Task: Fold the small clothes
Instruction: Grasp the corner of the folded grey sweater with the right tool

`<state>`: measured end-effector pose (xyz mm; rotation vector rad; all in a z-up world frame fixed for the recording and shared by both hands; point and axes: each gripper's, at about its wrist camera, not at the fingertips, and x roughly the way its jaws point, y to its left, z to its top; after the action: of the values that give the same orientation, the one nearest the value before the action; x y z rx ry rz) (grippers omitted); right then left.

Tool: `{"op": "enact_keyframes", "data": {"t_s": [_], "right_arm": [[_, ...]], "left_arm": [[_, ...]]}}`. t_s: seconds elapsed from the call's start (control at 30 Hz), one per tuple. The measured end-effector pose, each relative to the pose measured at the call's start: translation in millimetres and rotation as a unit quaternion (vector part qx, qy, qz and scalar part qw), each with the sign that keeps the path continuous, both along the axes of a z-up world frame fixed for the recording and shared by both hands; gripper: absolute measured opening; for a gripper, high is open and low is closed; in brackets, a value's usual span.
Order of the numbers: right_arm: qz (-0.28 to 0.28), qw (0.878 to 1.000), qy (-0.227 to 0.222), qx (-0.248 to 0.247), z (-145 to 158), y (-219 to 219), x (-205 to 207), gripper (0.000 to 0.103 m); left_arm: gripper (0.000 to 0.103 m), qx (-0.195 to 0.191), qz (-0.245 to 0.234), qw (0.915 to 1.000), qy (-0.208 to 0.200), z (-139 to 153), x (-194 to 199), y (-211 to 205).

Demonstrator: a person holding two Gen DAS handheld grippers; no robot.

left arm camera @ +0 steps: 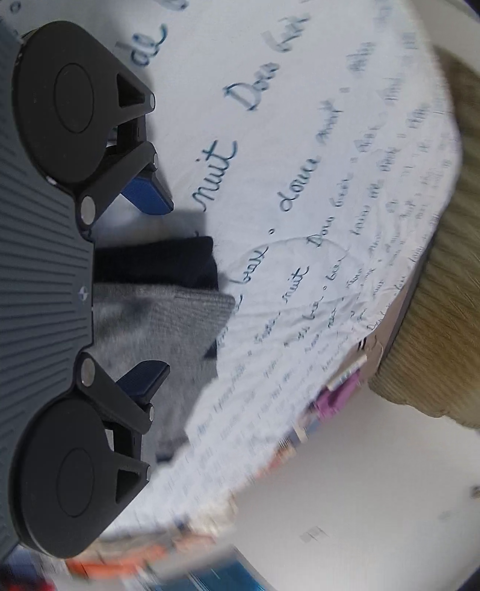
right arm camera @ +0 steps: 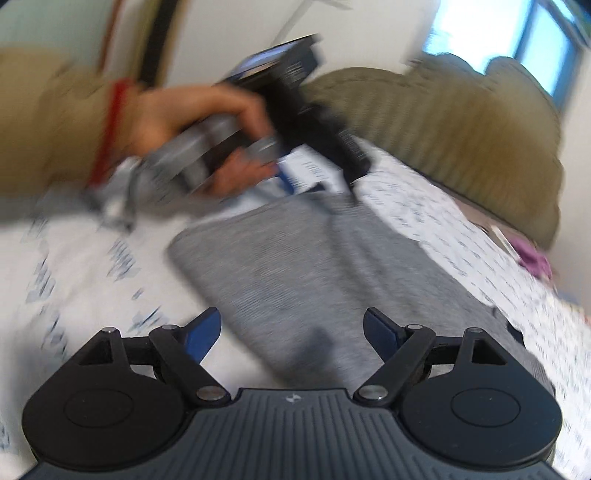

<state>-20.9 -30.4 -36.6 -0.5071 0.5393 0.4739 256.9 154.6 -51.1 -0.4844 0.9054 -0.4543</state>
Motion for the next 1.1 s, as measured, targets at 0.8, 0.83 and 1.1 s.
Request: {"op": "enact_keyframes", "data": {"t_s": [0.8,0.83,1.1], "right_arm": [[0.003,0.985,-0.155,-0.077,-16,52,11,0.007],[-0.005,0.986,-0.154,-0.058,-10,44,11,0.007],[-0.083,0.983,-0.158,0.052,32,-27,10,0.007]], "left_arm": [[0.010,0.050,0.044,0.9978,-0.001,15,15,-37],[0.010,0.060,0.046,0.9971,-0.008,23,13,-41],[0.010,0.103,0.079,0.9913,-0.022,77,-2,-88]]}}
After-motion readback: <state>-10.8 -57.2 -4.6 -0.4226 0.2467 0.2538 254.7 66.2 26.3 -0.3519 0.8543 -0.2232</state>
